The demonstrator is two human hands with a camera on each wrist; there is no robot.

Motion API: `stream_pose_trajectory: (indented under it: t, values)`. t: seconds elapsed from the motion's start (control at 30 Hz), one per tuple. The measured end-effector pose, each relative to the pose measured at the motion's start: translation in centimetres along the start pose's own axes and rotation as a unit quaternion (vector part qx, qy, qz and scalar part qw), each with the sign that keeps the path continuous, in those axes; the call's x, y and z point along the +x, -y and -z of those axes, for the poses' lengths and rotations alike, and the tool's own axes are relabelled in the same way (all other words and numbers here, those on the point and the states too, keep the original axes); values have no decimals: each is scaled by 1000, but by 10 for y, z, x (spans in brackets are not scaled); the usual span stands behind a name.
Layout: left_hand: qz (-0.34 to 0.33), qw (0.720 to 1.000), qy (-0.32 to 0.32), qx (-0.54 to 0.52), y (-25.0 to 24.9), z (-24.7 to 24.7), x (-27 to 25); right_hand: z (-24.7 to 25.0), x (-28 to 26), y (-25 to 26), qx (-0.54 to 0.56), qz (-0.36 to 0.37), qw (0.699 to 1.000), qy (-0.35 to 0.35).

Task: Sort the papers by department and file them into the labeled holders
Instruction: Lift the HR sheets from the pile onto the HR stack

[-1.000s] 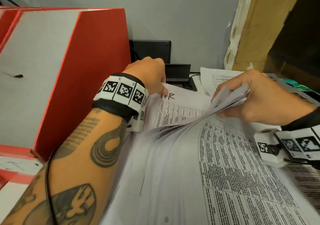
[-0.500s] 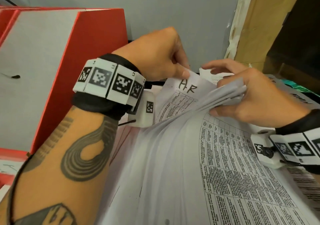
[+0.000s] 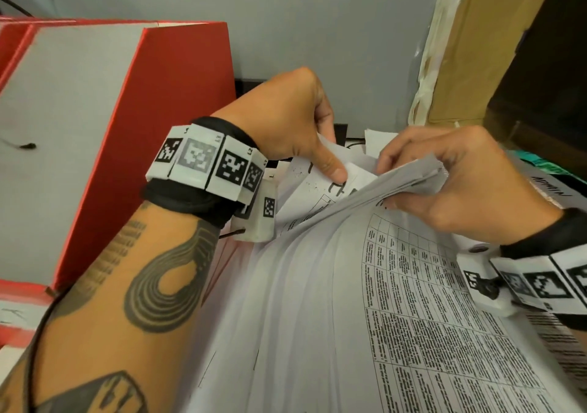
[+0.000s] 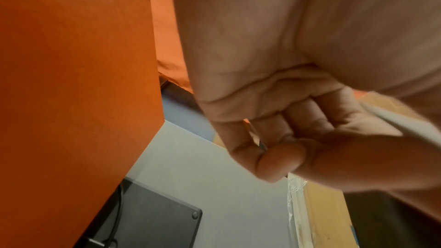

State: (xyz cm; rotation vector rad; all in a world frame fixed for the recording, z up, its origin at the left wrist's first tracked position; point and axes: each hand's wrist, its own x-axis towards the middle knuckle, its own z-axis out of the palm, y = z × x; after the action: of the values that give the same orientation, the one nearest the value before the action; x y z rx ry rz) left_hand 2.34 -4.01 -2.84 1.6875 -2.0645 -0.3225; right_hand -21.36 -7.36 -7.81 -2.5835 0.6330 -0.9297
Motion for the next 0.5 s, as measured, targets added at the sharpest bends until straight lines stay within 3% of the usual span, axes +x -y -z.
stream_pose_trajectory:
  t: [0.1,0.27,0.4,0.5]
  values:
    - [2,1000,-3,-9,2,0,0,-1,-1,-2,8,-22,999,43]
    - [11,999,-34,-20,11,5,0,5,-1,-2,36,-64,996,45]
    - [25,999,-15,-15,8,4,-2,5,-1,0,23,-35,996,76]
    - [-11,998,12,-68,-5,8,-9,2,-1,3,9,-29,998,56]
